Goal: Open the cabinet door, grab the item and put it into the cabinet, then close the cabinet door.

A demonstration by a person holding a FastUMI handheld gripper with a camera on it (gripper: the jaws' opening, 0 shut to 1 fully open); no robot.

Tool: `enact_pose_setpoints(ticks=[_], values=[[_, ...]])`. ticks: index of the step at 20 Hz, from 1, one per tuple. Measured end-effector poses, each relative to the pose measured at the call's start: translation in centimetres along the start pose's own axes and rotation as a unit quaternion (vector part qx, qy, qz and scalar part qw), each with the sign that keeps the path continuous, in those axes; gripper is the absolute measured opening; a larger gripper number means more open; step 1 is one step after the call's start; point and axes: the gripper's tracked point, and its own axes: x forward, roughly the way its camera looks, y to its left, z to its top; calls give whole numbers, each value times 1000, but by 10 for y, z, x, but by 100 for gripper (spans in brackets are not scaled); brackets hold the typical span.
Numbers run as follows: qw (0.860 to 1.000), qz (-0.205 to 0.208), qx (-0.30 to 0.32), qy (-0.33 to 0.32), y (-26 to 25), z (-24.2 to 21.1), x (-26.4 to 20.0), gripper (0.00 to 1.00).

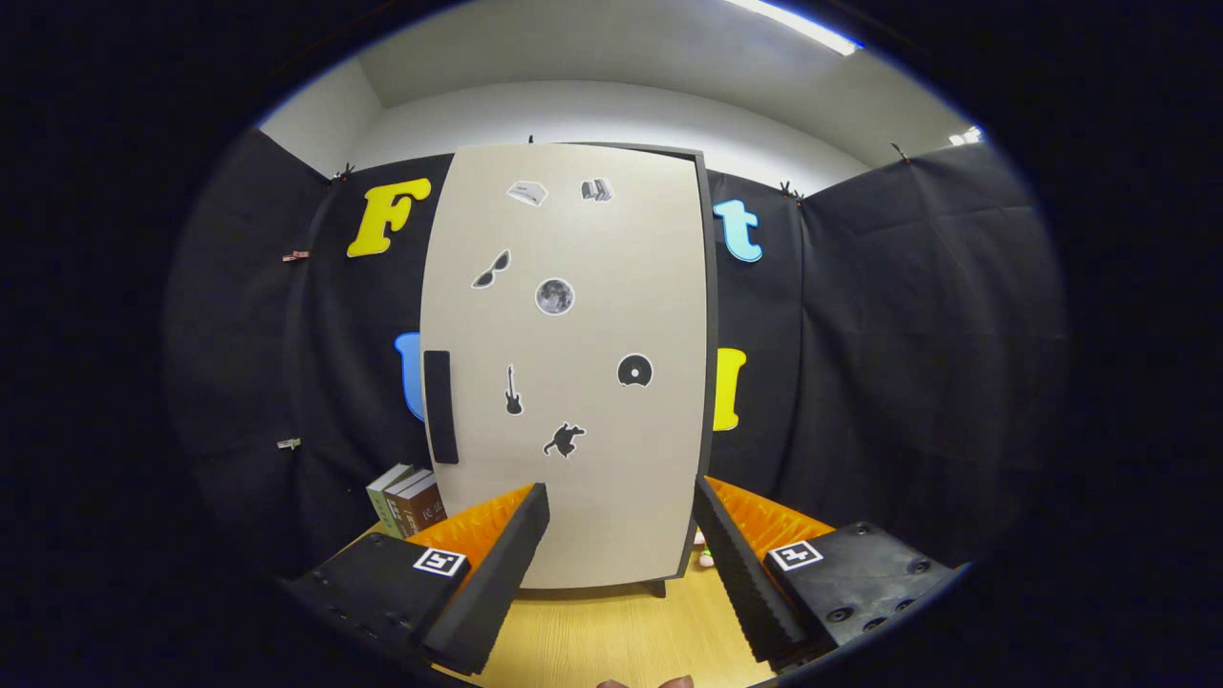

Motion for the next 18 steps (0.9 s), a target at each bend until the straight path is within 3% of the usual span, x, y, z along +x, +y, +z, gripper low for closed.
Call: enact_pose_setpoints(ticks=[18], values=[[1000,-6,-3,0,0,-4,2,99]])
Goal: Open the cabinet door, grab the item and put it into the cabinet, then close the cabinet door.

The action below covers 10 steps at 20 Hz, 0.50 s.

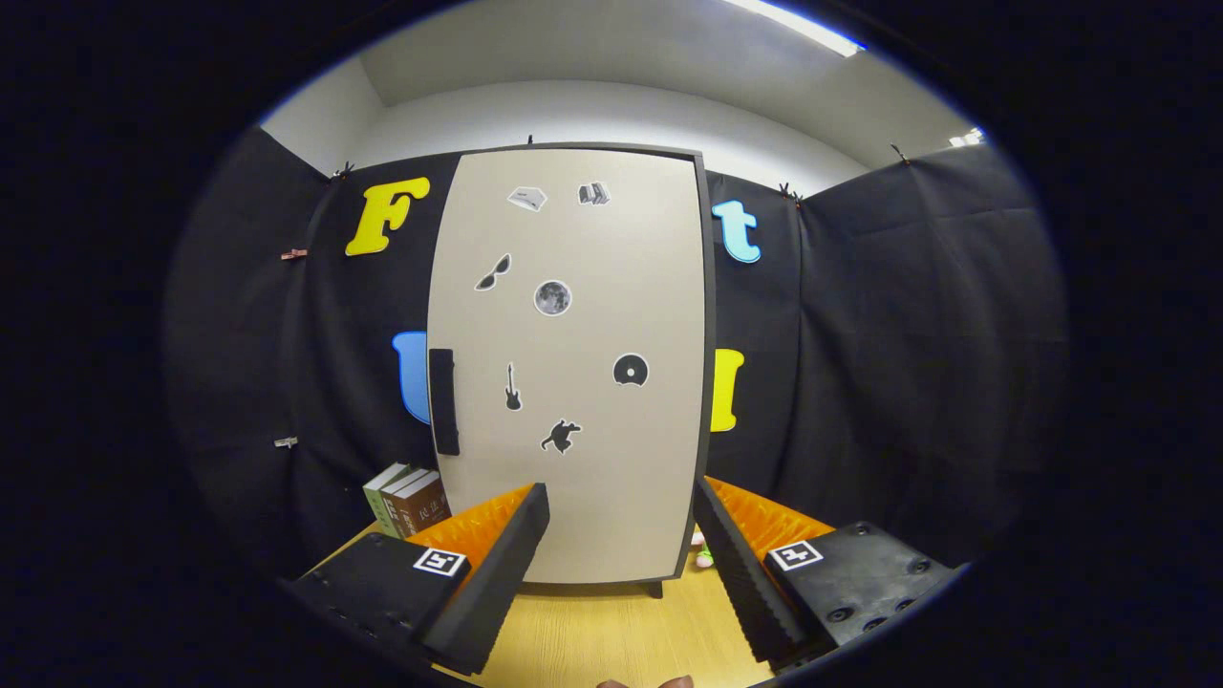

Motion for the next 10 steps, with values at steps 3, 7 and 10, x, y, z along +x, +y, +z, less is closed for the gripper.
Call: enact_pose_setpoints(ticks=[3,7,10], values=[[1000,-1,1,0,1,0,1,99],[1000,1,1,0,2,0,2,99],[1000,1,3,1,4,0,3,99]])
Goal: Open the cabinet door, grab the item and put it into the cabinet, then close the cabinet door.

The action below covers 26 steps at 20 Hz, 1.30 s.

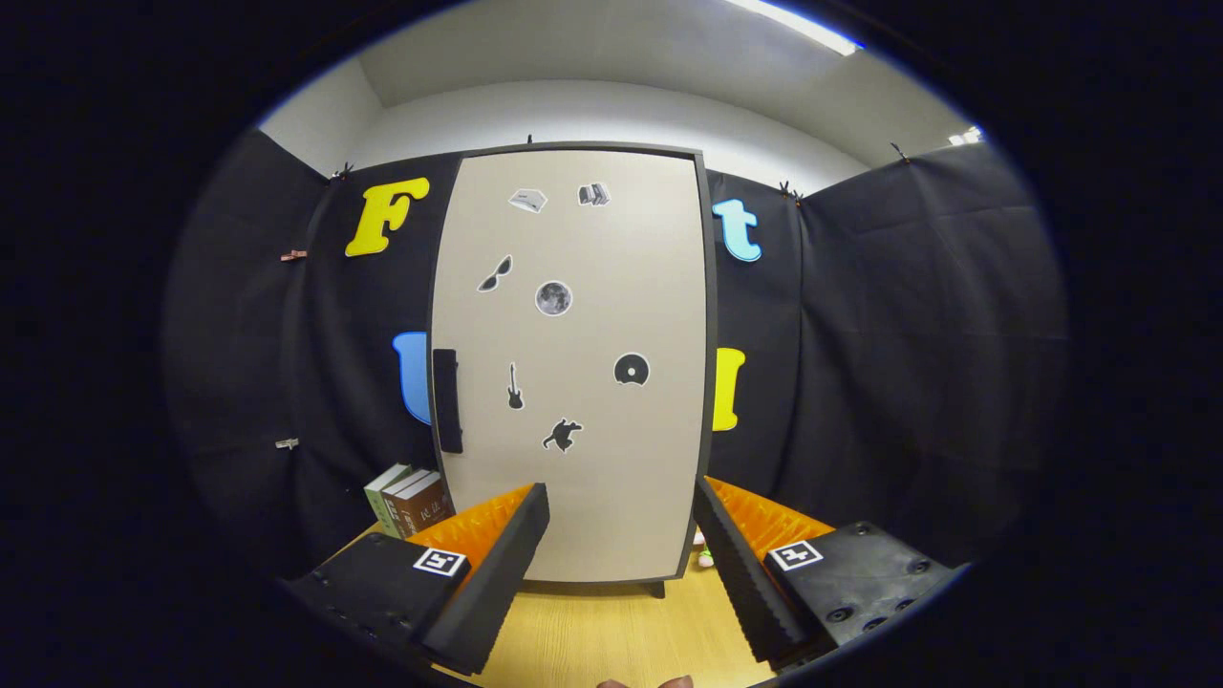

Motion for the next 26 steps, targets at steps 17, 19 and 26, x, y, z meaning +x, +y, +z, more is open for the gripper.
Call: enact_pose_setpoints(ticks=[17,19,26], values=[[1000,3,2,-4,-8,-2,6,99],[1000,3,3,-3,-11,-2,8,99],[1000,4,0,-14,-16,2,19,99]])
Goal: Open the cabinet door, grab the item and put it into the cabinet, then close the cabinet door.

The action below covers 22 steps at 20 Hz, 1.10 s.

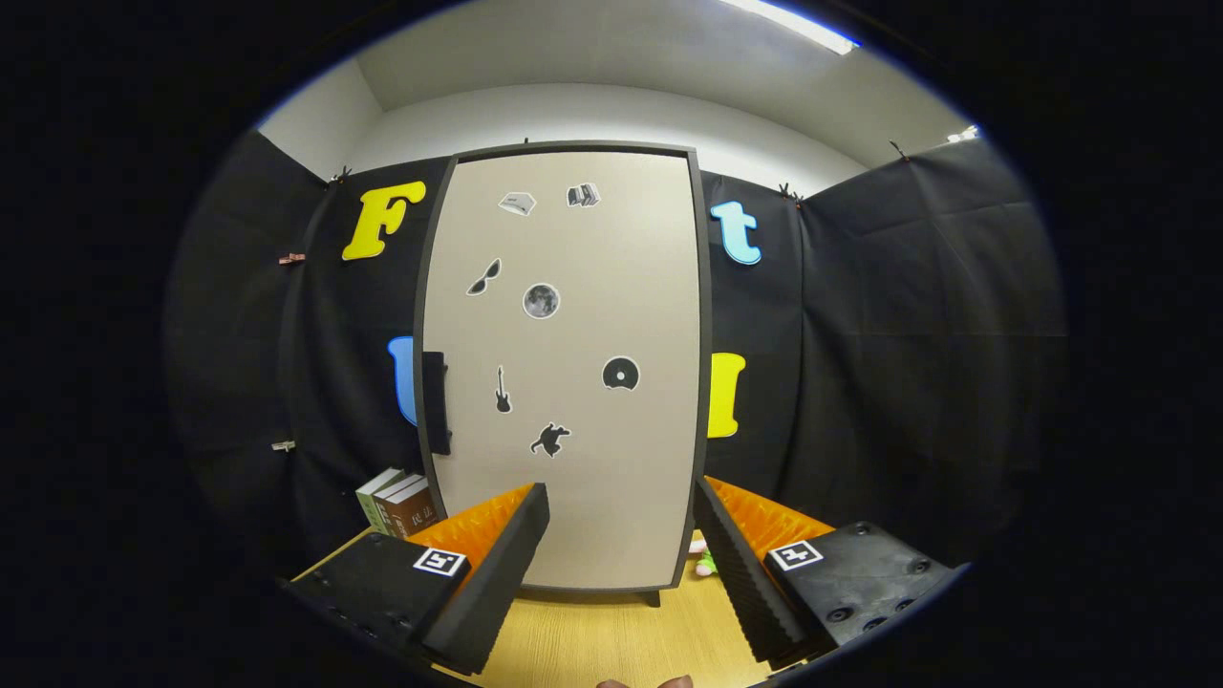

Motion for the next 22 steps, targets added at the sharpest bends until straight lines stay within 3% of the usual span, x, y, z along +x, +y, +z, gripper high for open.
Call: enact_pose_setpoints(ticks=[22], values=[[1000,26,-1,-7,-22,-18,25,99]])
